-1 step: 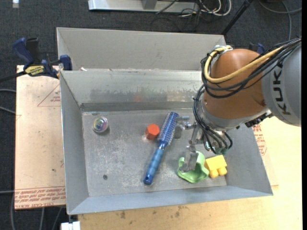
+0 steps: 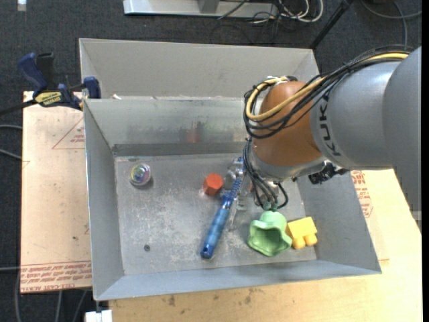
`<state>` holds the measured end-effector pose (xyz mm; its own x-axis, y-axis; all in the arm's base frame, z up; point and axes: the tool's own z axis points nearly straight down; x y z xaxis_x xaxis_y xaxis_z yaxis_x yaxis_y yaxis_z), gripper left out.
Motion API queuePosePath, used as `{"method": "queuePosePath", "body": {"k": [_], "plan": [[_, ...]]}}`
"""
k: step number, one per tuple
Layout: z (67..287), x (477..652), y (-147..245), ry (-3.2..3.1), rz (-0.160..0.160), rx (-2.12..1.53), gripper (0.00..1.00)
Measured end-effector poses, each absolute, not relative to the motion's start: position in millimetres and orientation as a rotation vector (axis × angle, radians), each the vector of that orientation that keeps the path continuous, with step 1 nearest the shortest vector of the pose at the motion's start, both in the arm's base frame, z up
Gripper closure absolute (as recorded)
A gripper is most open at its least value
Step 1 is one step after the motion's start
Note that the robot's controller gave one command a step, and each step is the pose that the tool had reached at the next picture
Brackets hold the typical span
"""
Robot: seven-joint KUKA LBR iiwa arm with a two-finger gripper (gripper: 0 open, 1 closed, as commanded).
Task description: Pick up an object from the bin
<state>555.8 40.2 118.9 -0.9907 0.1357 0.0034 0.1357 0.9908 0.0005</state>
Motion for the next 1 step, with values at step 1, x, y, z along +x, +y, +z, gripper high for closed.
{"method": "queuePosePath", "body": {"k": [1], "plan": [[74.3,592.5,40.4,-3.103,-0.012,-0.512,0.0]]}}
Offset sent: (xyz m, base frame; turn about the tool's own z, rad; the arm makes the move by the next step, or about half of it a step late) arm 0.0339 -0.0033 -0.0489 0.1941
